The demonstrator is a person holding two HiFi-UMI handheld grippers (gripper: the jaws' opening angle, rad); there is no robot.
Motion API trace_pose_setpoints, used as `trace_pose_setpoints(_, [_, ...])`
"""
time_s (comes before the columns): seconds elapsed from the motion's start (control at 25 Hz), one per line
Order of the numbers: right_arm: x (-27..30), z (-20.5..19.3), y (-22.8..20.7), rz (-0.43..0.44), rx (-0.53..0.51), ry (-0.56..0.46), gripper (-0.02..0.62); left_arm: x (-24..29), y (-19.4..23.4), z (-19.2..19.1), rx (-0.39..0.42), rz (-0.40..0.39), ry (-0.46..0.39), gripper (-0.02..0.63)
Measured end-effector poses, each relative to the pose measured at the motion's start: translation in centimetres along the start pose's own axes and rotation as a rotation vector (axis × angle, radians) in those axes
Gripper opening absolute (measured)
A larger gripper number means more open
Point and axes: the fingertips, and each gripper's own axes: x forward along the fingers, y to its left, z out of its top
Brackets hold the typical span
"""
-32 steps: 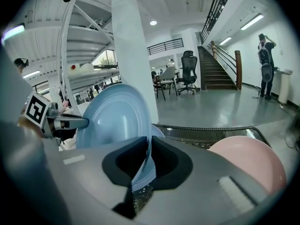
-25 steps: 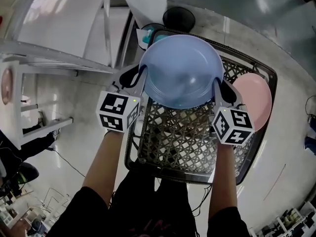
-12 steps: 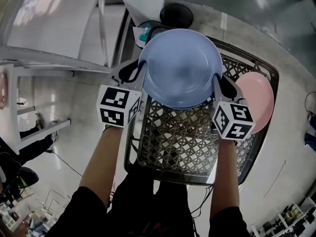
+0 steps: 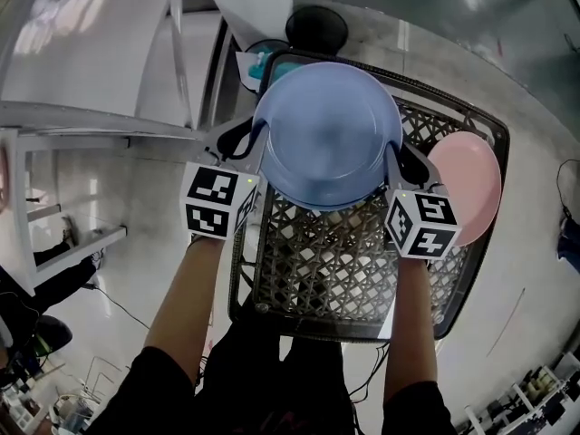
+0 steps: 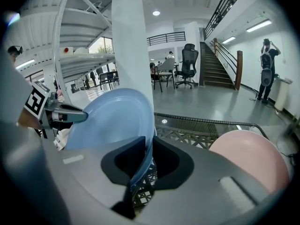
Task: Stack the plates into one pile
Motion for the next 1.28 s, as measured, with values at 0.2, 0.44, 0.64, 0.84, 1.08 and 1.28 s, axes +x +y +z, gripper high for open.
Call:
trace_pose_setpoints(0.2, [0.2, -0.3, -0.2, -0.013, 0.0, 0.005, 0.063, 0.3, 0.1, -0.3, 0.002, 0.004, 0.007, 0.067])
trace_pose_setpoints(0.44, [0.1, -0.4, -0.8, -0.025, 0.023, -0.014, 0.06, 0.1, 0.8, -0.7, -0.072, 0.0, -0.01, 0.055])
trace_pose_setpoints(0.64, [0.0, -0.5, -0.7, -0.026, 0.025, -0.016, 0.06, -0.5, 1.2, -0.3, -0.055, 0.021, -0.032, 0.055])
trace_pose_setpoints(0.84, [-0.4, -0.3, -0.7, -0.022, 0.025, -0.034, 0.035, -1.4, 2.3, 0.3, -0.049, 0.06, -0.055, 0.032])
trace_pose_setpoints(1.08, [-0.9, -0.2, -0.8, -0.015, 0.031, -0.041, 0.006, -1.8, 1.9, 0.7, -0.037, 0.064, -0.062, -0.003])
trace_pose_setpoints(1.28, [-2.0, -0.5, -1.7, -0.021, 0.04, -0.051, 0.006, -1.7, 0.4, 1.5, -0.014, 0.055, -0.067, -0.003])
